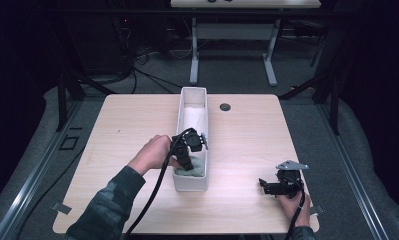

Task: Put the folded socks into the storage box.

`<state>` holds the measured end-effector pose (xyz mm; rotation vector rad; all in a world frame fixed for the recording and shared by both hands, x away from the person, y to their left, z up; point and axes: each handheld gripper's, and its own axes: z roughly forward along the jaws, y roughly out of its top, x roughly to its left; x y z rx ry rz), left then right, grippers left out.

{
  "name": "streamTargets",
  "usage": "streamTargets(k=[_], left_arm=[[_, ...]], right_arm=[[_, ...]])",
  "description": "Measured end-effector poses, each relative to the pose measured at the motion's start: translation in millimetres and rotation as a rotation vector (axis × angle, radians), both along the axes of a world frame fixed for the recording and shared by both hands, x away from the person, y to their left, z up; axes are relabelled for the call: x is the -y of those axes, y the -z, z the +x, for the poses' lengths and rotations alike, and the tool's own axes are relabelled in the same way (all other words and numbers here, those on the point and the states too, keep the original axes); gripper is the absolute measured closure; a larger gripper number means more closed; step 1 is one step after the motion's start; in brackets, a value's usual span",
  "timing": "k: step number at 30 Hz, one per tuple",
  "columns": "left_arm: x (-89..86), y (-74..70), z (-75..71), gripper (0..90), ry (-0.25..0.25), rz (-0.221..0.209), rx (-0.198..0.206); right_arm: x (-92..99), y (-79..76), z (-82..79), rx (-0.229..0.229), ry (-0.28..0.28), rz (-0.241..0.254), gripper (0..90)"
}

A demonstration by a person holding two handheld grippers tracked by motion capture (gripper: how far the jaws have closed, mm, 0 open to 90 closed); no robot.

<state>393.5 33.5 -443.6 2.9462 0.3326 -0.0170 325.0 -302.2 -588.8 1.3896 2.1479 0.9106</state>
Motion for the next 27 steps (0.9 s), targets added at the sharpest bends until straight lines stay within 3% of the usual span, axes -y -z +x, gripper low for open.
streamTargets(k=[11,27], left_arm=[[7.6,13.6,1.7,76.5,0.003,0.024,-0.032],[14.9,32.3,1.8,74.8,-0.004,0.071,-0.022]], right_arm=[[0.0,0.0,0.0,0.0,0.0,0.0,5.5],[0.0,0.0,0.0,0.0,0.0,-0.001,5.5]])
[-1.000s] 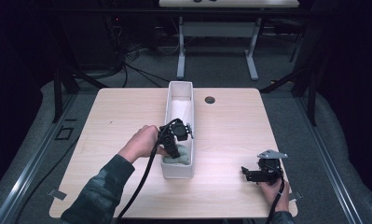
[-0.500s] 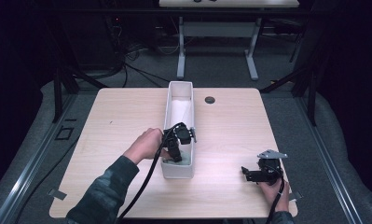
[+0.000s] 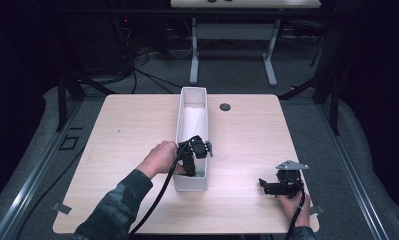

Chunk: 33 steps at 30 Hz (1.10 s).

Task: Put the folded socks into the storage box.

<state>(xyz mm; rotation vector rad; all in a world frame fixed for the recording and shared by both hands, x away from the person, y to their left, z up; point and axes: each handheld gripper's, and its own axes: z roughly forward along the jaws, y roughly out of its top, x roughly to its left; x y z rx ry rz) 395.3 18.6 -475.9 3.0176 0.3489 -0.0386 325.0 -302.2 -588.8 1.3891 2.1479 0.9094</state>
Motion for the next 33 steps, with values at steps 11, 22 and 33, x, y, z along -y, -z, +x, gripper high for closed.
streamTargets(k=[11,22,33], left_arm=[[-4.4,-2.0,3.3,63.2,-0.025,-0.025,0.001],[-7.8,-10.4,5.0,51.7,-0.042,-0.044,0.007],[-11.4,-20.7,4.5,46.3,-0.052,-0.063,0.02]], right_arm=[[0.1,0.0,0.1,0.0,-0.001,-0.001,5.4],[0.1,0.0,0.1,0.001,-0.001,-0.001,5.4],[0.0,-0.1,0.1,0.0,0.0,0.001,5.5]])
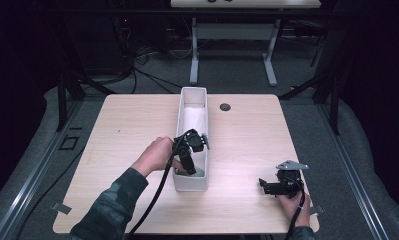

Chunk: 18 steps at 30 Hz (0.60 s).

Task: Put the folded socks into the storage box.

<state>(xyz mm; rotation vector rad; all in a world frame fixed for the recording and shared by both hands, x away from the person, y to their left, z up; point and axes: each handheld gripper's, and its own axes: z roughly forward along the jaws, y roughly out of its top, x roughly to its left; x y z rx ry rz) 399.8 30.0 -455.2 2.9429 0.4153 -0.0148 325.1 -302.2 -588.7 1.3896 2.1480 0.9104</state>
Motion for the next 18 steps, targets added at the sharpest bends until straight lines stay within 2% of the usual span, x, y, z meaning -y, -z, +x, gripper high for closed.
streamTargets(k=[3,9,14,18], left_arm=[[-2.3,-4.8,0.4,44.8,-0.01,-0.011,0.006],[-8.2,-15.1,-3.0,29.1,-0.021,-0.021,0.021],[-16.9,-27.6,-7.4,14.9,-0.04,-0.062,0.057],[-25.8,-35.3,-11.4,12.4,-0.057,-0.095,0.082]], right_arm=[[0.1,0.0,0.1,0.001,-0.001,-0.002,5.5],[0.1,0.1,0.1,0.001,-0.001,-0.001,5.5],[0.1,0.1,0.1,0.001,-0.001,-0.001,5.5],[0.2,0.0,0.1,0.001,0.0,-0.003,5.5]])
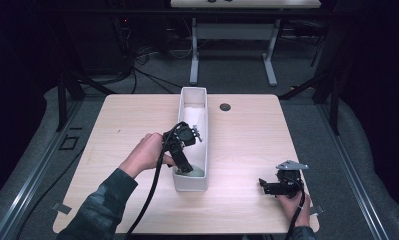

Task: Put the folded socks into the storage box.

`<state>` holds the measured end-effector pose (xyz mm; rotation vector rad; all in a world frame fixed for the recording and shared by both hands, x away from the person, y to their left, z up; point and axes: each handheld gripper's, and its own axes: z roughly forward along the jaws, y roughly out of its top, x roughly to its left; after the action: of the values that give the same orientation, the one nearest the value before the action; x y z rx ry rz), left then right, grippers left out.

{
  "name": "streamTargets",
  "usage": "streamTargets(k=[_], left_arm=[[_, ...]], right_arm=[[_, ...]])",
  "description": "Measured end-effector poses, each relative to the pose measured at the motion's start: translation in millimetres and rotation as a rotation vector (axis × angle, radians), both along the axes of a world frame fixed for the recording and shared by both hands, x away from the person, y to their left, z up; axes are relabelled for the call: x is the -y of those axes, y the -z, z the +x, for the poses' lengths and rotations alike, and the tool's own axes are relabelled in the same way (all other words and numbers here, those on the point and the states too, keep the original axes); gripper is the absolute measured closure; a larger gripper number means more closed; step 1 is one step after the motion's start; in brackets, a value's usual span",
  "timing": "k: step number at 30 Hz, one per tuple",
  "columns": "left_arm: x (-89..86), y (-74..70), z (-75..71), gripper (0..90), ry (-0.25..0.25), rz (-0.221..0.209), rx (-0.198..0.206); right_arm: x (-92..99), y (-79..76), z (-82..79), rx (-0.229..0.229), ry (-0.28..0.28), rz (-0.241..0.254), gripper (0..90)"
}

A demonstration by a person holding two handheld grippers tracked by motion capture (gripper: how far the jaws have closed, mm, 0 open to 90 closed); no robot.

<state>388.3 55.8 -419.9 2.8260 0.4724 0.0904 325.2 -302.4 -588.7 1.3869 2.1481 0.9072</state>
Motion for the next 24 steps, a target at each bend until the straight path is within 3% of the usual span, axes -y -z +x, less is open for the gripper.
streamTargets(k=[14,24], left_arm=[[-46.1,-20.4,-26.3,3.2,-0.104,-0.106,0.16],[-87.9,-13.8,-51.3,0.1,-0.225,-0.202,0.27]], right_arm=[[0.0,0.1,0.0,0.001,0.0,0.0,5.5],[0.0,0.0,0.0,0.001,0.0,0.0,5.5]])
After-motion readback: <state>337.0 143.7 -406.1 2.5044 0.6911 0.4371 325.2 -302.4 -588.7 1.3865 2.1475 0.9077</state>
